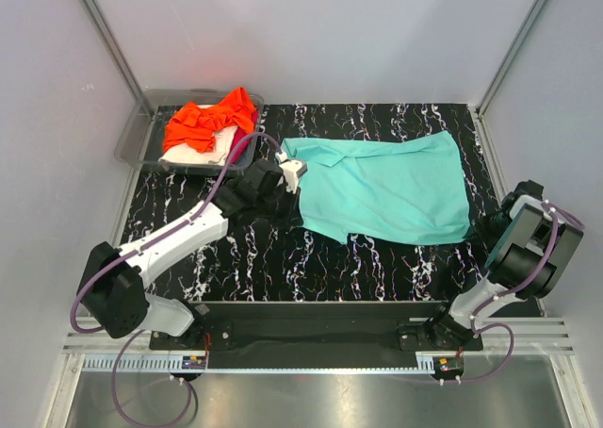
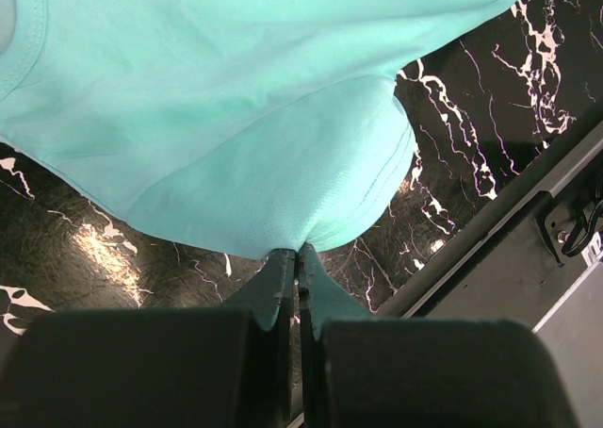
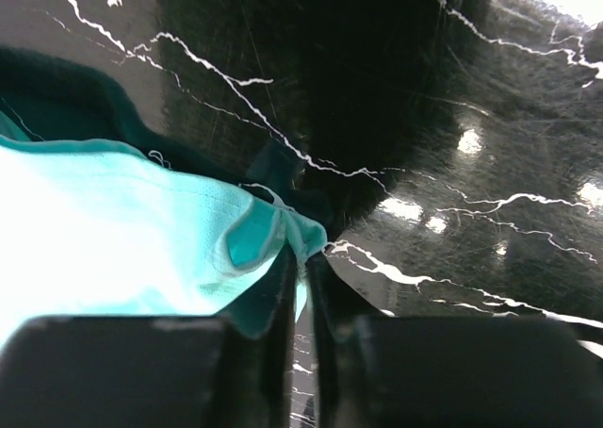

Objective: Fold and stack the t-shirts
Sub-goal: Flatten the tshirt out

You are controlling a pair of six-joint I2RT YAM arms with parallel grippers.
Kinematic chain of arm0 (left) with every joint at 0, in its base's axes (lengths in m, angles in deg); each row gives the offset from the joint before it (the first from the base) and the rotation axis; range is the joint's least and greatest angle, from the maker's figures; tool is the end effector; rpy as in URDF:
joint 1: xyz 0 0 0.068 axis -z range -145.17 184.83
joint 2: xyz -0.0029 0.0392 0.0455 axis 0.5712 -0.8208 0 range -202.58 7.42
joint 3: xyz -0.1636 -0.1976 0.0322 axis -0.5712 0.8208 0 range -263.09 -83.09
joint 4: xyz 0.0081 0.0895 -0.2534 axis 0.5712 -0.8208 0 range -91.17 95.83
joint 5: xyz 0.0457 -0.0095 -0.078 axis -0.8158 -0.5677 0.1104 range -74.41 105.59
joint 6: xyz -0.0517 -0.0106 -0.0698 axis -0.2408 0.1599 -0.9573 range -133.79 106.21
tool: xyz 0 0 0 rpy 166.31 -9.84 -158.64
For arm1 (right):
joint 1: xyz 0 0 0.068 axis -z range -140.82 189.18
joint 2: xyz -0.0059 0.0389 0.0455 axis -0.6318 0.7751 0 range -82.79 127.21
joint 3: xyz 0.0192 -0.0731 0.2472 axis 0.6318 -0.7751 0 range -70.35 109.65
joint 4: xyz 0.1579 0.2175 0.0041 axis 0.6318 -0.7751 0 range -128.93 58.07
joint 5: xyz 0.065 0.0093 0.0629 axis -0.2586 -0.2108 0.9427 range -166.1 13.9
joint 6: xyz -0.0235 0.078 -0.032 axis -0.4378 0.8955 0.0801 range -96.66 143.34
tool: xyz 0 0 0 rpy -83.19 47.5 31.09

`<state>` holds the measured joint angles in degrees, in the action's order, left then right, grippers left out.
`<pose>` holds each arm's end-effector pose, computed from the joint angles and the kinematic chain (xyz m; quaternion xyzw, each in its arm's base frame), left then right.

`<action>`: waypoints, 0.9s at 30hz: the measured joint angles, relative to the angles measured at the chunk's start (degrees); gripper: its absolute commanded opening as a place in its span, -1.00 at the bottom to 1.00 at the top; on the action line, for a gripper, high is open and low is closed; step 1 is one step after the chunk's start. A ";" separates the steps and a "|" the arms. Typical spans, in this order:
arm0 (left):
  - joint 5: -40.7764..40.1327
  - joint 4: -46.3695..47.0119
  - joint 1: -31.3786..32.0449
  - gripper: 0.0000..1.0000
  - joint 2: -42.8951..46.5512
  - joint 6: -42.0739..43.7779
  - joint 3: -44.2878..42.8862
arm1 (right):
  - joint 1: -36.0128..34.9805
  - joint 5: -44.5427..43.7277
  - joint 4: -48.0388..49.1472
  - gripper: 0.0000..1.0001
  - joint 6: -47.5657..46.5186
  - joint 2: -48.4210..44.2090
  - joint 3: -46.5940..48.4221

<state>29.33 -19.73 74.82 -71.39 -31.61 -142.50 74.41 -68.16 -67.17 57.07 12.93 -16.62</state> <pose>0.2454 -0.2299 0.2251 0.2212 0.8912 -0.2805 0.2795 0.2563 -0.1678 0.0898 0.5549 0.8216 0.0674 0.1118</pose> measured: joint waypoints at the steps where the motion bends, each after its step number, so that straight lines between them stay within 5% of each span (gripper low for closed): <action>1: 0.00 0.00 -0.09 -1.00 0.00 0.00 0.00 | -0.02 -0.09 0.09 -1.00 -0.09 0.00 -0.02; 10: -0.28 -0.24 -2.19 -1.00 1.11 0.00 -0.50 | -1.16 -2.56 -3.15 -1.00 0.00 -7.43 0.68; 27: -2.97 -1.16 -5.33 -1.00 4.83 7.13 -26.08 | -5.35 -2.12 -11.45 -1.00 1.64 -20.13 32.59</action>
<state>26.36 -20.89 69.49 -66.56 -24.49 -168.58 69.05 -70.28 -78.62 58.71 -7.20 15.97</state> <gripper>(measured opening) 0.012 0.015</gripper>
